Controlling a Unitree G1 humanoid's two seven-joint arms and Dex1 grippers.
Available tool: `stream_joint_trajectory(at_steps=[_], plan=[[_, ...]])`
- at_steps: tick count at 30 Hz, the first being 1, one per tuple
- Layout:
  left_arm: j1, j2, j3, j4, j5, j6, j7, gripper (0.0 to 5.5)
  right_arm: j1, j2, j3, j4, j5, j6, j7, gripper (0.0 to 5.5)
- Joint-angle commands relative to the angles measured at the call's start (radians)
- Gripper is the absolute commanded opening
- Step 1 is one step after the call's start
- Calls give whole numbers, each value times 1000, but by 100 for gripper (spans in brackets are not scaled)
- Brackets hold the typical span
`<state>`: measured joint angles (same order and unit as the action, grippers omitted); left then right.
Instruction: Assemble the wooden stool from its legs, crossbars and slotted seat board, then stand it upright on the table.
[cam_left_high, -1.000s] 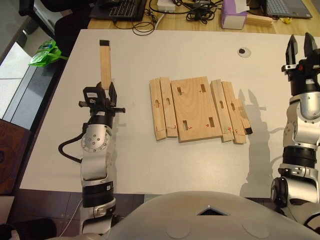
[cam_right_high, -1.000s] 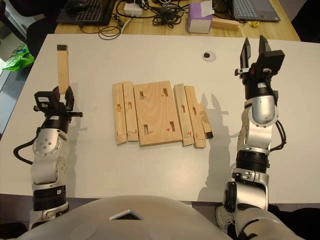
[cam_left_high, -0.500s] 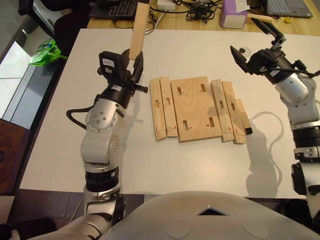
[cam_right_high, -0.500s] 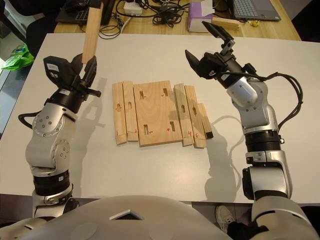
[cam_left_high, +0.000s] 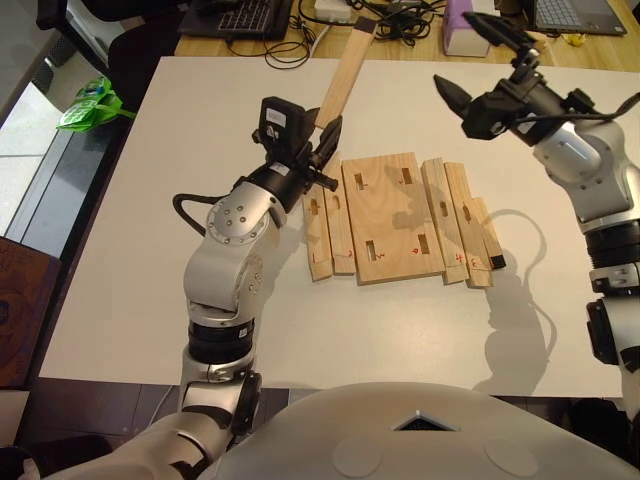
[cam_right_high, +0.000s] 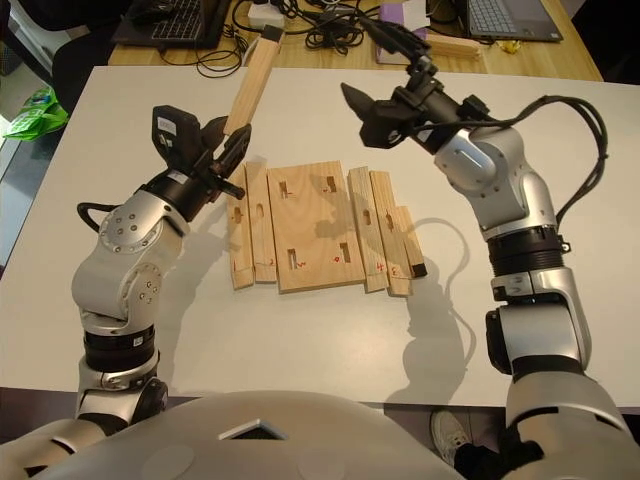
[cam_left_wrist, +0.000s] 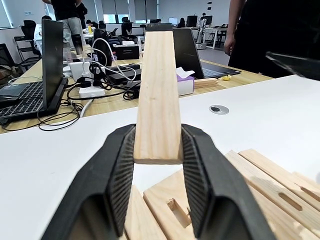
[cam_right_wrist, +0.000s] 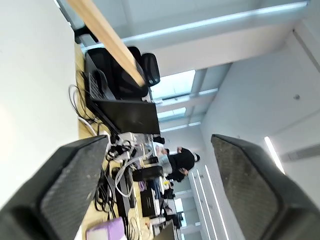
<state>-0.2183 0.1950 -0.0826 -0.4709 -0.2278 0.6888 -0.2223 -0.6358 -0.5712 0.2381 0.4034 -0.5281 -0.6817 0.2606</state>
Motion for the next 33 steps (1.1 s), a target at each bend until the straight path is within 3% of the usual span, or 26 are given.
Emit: stream_joint_trajectory(at_steps=[1, 9, 14, 29, 33], plan=[[-78, -12, -32, 11, -9, 46, -11, 131, -73, 32, 83, 23, -42, -44, 40, 439], [-126, -15, -44, 32, -9, 73, -18, 131, -278, 48, 241, 155, -340, -109, -114, 449], [-119, -17, -48, 36, -3, 72, -14, 131, -338, 57, 294, 195, -428, -133, -224, 355], [-99, -34, -31, 32, -20, 84, -6, 131, -371, 53, 329, 243, -425, -168, -293, 56], [-102, -46, -30, 29, -29, 90, -2, 131, -360, 57, 324, 236, -418, -175, -313, 43]])
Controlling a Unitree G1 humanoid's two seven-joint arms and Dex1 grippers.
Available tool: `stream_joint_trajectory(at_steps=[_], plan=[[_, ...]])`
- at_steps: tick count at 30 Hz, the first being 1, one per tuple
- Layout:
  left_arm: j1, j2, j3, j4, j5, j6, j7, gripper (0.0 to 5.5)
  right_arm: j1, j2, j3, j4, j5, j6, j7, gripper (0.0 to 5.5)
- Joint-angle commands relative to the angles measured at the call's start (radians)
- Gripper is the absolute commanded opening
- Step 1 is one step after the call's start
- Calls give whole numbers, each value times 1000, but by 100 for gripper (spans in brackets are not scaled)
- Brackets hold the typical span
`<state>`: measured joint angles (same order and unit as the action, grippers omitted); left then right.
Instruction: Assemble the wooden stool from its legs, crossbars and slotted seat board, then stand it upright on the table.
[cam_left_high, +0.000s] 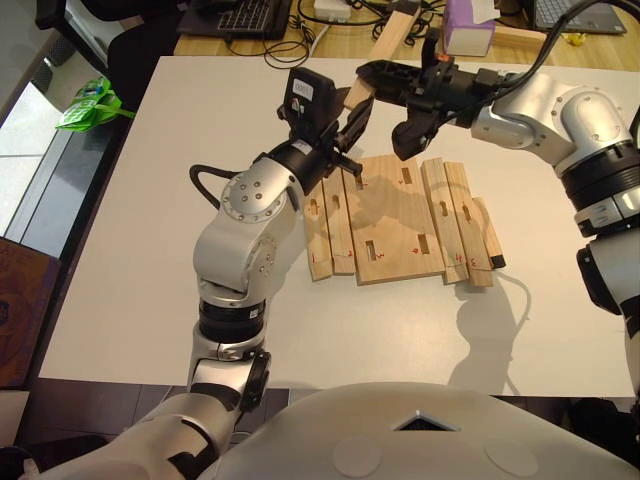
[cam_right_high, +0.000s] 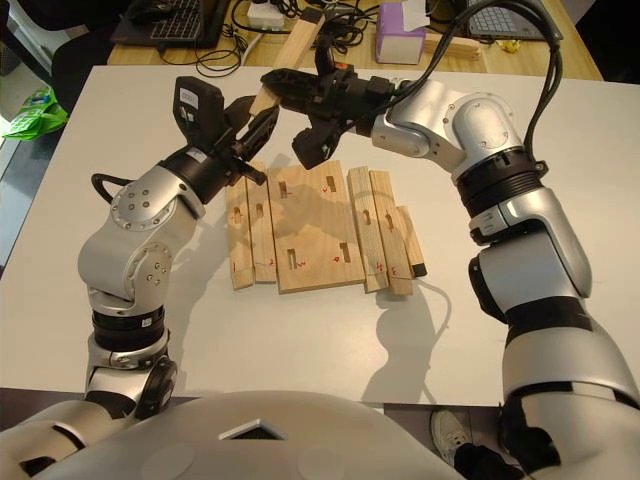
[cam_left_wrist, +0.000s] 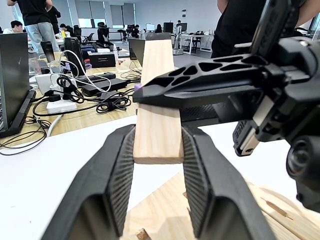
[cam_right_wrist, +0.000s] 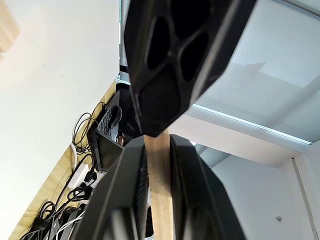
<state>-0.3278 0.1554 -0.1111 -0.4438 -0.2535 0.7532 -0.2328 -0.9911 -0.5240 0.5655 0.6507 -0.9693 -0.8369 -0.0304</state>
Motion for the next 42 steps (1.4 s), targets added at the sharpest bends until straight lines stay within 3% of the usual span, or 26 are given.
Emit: stream_joint_trajectory(at_steps=[1, 5, 6, 16, 22, 25, 29, 34, 42], plan=[[8, -10, 0, 1, -7, 29, 9, 131, -3, 10, -6, -14, 24, -20, -28, 43], [4, -33, 8, -2, -39, 38, 6, 131, -3, 10, -15, -25, 23, -15, -59, 41], [2, -36, 5, -5, -45, 31, -2, 168, -5, 10, -16, -25, 21, -14, -66, 41], [4, -17, 30, -46, -47, -78, -23, 332, 78, -82, -121, -28, 109, 83, -64, 40], [35, -2, 85, -53, -39, -107, 8, 336, 275, -149, -364, -138, 469, 249, 82, 40], [72, -14, 105, -61, -28, -148, 39, 336, 502, -61, -522, -407, 816, 470, 166, 40], [139, -26, 110, -80, -19, -180, 68, 336, 778, 35, -604, -806, 1060, 728, 181, 40], [223, -73, 104, -92, 9, -229, 138, 336, 883, 62, -702, -1024, 1296, 991, 217, 40], [320, -161, 85, -90, 67, -329, 242, 336, 921, 32, -937, -1064, 1874, 1388, 309, 40]])
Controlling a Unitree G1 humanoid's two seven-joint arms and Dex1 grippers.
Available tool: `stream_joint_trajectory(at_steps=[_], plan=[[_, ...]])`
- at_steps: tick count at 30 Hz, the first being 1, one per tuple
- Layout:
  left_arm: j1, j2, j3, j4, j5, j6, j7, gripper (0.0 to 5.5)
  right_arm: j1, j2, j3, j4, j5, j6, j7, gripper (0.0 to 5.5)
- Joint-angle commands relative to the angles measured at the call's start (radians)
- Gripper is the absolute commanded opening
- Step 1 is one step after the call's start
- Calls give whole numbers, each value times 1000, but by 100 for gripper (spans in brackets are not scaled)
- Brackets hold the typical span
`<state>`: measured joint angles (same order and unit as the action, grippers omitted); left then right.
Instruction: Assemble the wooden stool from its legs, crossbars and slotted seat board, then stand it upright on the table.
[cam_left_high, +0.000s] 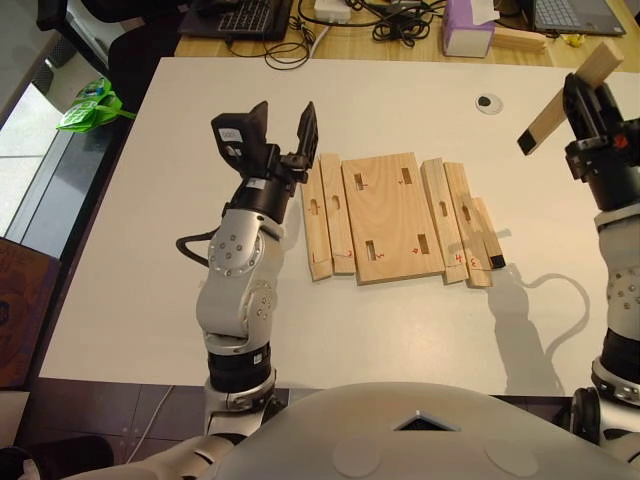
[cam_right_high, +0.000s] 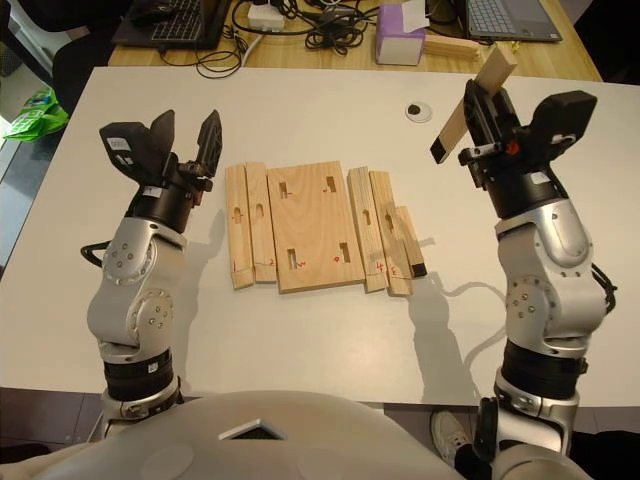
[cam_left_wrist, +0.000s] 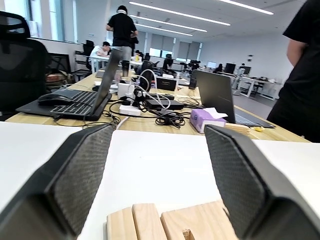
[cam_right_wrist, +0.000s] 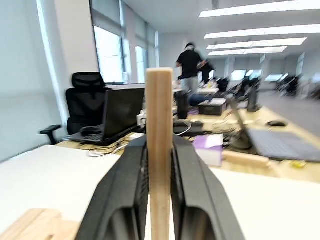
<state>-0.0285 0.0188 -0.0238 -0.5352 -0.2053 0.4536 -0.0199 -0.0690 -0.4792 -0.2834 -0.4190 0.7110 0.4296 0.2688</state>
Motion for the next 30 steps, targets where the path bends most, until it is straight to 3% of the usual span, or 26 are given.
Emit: stream_joint_trajectory(at_steps=[1, 4, 10, 17, 22, 30], plan=[[26, -32, -4, 5, 23, -40, 38, 336, -11, -14, -115, 20, 264, 160, 8, 40], [23, -50, -5, 26, 30, -72, 45, 336, -39, 17, -151, 50, 382, 204, -29, 40], [-26, -45, 4, 74, 26, -91, 29, 336, 20, 180, -113, 82, 414, 172, -86, 40], [-15, -74, -5, 103, 41, -130, 48, 336, 55, 70, -175, 153, 414, 224, 17, 40], [-35, -77, 1, 123, 39, -141, 45, 336, -5, 115, -112, 298, 273, 127, 66, 40], [-40, -80, 1, 140, 36, -151, 40, 336, 61, 165, -54, 377, 142, 54, 165, 40]])
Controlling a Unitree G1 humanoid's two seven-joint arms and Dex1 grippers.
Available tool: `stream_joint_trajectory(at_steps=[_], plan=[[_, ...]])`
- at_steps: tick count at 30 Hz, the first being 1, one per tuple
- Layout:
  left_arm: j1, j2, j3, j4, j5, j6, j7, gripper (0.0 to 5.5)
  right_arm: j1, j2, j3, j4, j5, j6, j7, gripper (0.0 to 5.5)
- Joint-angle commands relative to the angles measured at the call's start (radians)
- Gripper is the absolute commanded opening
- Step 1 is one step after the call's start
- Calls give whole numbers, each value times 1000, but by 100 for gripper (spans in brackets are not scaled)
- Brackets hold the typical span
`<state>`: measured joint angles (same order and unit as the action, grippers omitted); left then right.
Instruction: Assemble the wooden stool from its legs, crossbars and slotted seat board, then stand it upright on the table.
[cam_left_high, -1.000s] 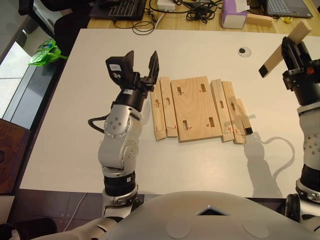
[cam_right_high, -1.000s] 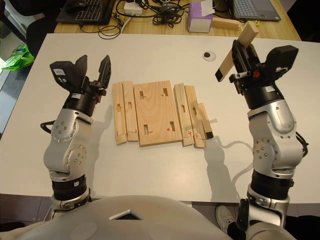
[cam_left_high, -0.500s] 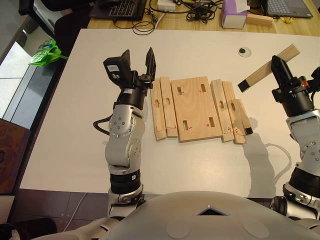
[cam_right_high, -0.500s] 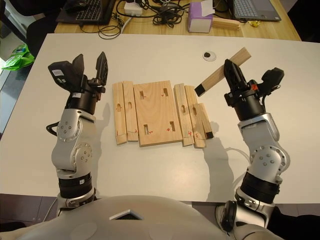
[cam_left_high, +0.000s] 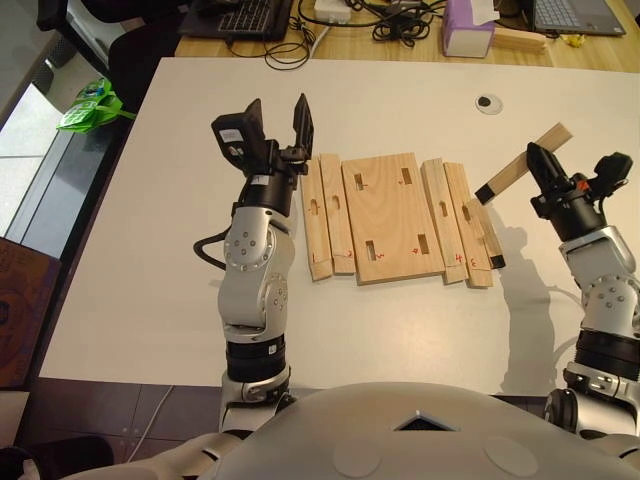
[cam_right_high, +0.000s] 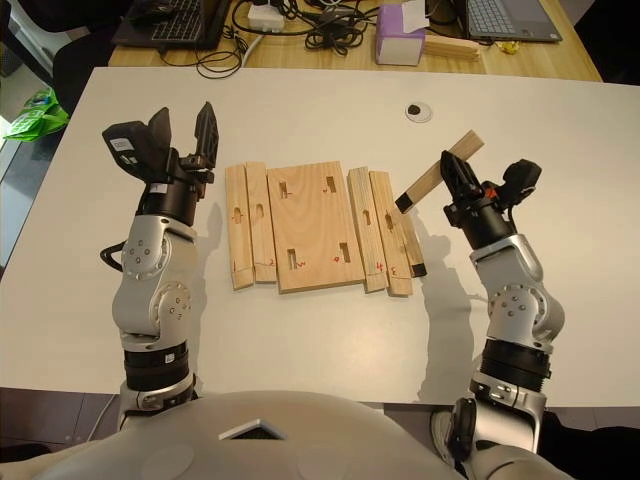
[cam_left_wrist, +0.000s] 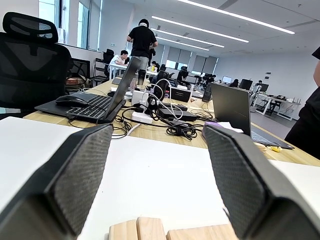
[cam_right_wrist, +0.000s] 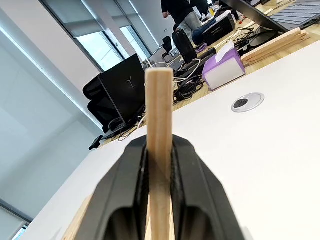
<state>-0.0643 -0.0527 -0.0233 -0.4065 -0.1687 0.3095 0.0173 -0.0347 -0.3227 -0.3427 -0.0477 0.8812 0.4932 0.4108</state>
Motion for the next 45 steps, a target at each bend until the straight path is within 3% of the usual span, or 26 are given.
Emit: stream_joint_trajectory(at_steps=[1, 16, 45], plan=[[-2, -10, 0, 10, 0, -8, 4, 336, 28, 9, 5, 8, -35, -13, 28, 40], [-10, -3, 10, 22, -8, -11, -4, 336, 33, 140, 38, 14, -168, -150, 2, 40], [-5, -2, 17, 17, -10, -3, -7, 336, 72, 154, 56, -1, -245, -203, 4, 40]])
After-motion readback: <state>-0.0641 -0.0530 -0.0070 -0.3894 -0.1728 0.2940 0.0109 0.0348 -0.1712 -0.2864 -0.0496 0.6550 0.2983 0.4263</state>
